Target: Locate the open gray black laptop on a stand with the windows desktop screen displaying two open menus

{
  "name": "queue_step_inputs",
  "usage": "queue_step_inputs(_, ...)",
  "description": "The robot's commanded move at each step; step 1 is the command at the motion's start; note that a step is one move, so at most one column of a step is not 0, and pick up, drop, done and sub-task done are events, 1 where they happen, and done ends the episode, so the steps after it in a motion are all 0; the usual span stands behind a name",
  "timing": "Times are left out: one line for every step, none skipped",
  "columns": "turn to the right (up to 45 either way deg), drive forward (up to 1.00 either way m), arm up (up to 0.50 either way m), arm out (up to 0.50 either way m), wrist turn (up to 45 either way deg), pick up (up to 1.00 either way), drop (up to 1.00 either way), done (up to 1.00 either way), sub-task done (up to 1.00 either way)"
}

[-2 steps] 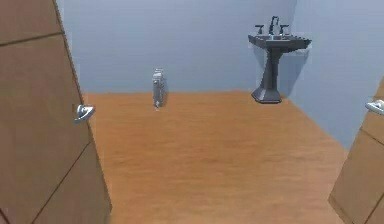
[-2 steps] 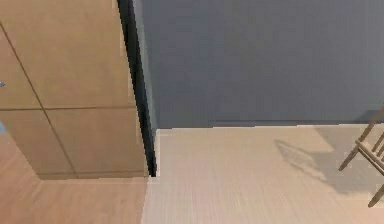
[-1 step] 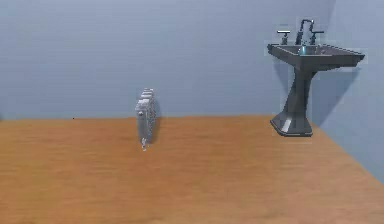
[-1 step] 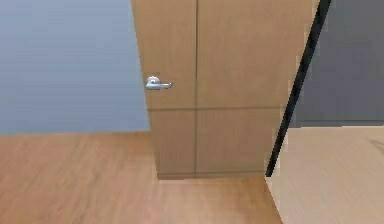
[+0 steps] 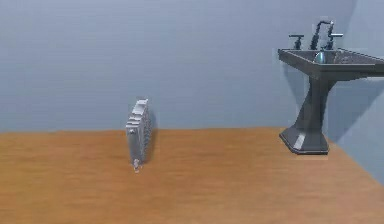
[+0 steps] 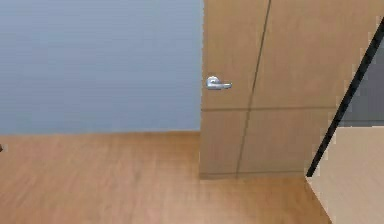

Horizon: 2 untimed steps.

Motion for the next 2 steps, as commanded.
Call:
queue_step_inputs(-42.0,0.0,0.0,0.0,0.0,0.0,0.0,0.0,0.0)
queue_step_inputs(0.0,0.35,0.0,0.0,0.0,0.0,0.0,0.0,0.0)
